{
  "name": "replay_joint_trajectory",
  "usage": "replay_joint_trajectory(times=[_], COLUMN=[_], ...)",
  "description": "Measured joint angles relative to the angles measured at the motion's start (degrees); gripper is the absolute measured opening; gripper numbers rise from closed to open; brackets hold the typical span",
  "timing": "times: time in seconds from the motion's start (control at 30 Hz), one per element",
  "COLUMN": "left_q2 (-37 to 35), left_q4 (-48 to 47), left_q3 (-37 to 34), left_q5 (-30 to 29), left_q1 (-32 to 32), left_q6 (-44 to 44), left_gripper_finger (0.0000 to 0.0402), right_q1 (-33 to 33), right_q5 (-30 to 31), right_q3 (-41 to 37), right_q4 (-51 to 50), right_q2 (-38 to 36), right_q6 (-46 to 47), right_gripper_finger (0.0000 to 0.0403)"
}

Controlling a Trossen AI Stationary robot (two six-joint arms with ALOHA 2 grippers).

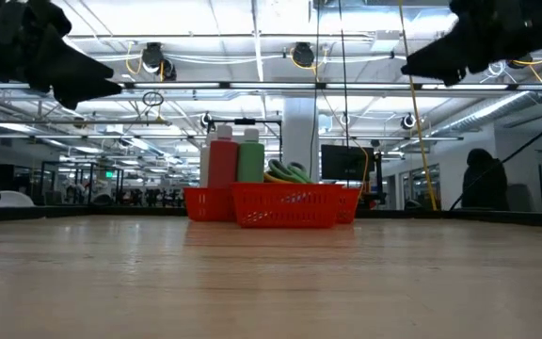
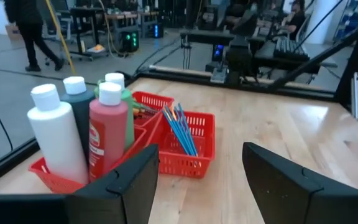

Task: Pick & Place Paint Supplies
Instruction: Return to Home Position

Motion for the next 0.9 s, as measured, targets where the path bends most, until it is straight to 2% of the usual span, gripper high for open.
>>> replay_joint_trajectory(times=[0.17, 0.3, 0.43, 0.63, 0.9], left_q2=[-5.39, -6.96, -7.13, -7.2, -7.2], left_q4=[-4.38, -5.0, -5.99, -5.87, 5.79], left_q3=[-0.08, -0.08, -0.08, -0.15, -7.33], left_q5=[0.08, 0.1, 0.53, 2.04, 3.51], left_q1=[0.0, 0.0, 0.0, 0.0, 0.0], left_q6=[-0.06, 0.17, 0.8, 1.98, 2.92], left_gripper_finger=[0.0239, 0.0239, 0.0239, 0.0239, 0.0239], right_q1=[-3.57, -5.5, -6.93, -8.34, -10.27], right_q5=[-0.18, -0.19, -0.29, -6.68, -11.03], right_q3=[-10.04, -15.78, -17.58, -17.92, -22.31], right_q4=[9.23, 14.44, 13.86, 12.59, 16.65], right_q2=[-8.93, -14.46, -18.36, -22.73, -28.46], right_q6=[2.4, 3.94, 5.85, 5.14, 5.97], right_gripper_finger=[0.0157, 0.0157, 0.0157, 0.0157, 0.0157])
